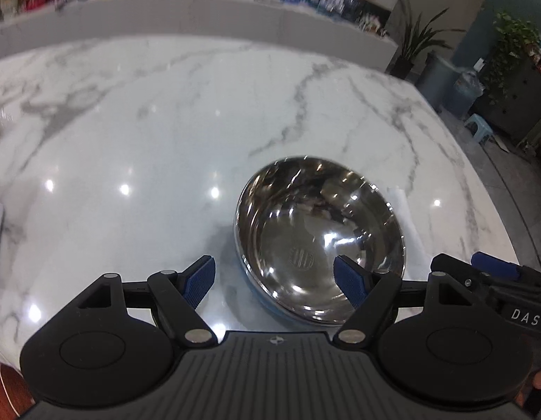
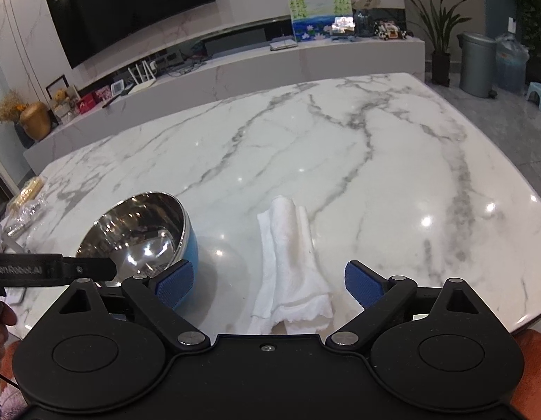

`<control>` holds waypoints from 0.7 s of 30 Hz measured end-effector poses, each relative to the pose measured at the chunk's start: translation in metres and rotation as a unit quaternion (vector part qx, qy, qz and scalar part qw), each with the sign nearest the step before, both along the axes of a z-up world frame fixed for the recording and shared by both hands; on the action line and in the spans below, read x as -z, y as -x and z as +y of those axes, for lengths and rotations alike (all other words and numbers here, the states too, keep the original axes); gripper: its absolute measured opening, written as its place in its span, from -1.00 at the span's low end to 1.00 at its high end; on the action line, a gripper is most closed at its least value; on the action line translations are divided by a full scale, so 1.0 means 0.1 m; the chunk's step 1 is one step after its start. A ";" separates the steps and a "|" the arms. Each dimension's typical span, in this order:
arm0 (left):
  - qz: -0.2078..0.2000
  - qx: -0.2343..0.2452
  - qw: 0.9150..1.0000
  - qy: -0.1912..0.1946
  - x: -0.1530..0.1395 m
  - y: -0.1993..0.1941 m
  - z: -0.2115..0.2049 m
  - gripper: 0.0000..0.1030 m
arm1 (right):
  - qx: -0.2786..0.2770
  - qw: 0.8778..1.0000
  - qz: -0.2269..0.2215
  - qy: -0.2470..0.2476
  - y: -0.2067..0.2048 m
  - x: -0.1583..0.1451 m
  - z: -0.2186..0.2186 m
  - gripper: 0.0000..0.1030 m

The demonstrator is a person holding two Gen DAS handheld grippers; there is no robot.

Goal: Clean bowl
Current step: 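Grasp the white paper towel with the right gripper and lift it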

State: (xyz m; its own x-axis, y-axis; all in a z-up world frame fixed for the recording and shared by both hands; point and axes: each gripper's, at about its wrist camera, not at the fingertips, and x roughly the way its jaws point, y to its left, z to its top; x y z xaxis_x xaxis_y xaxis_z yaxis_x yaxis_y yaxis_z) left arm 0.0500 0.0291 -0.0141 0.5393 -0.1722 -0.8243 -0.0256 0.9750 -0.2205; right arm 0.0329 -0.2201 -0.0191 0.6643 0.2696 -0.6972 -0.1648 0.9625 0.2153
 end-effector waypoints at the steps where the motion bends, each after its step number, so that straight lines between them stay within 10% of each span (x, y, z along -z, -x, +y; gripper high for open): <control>1: -0.005 -0.003 1.000 -0.002 -0.01 0.00 0.01 0.43 | -0.002 1.000 0.000 0.002 -0.01 0.01 0.00 0.81; 10: 0.004 0.001 1.000 0.017 0.02 -0.10 0.06 0.39 | -0.025 0.999 0.005 0.024 -0.14 0.05 0.01 0.47; 14: 0.012 -0.018 0.999 0.033 0.07 -0.13 0.14 0.37 | -0.032 0.999 0.012 0.043 -0.25 0.10 0.05 0.01; 21: 0.011 -0.013 1.000 0.022 0.11 -0.16 0.13 0.29 | -0.047 0.997 0.024 0.057 -0.35 0.20 0.08 -0.05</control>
State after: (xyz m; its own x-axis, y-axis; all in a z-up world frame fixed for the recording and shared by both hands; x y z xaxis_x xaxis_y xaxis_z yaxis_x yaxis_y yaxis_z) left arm 0.0664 0.0426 -0.0252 0.5259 -0.1938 -0.8282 -0.0566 0.9636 -0.2614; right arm 0.0680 -0.2118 -0.0396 0.6058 0.2454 -0.7568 -0.2469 0.9623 0.1145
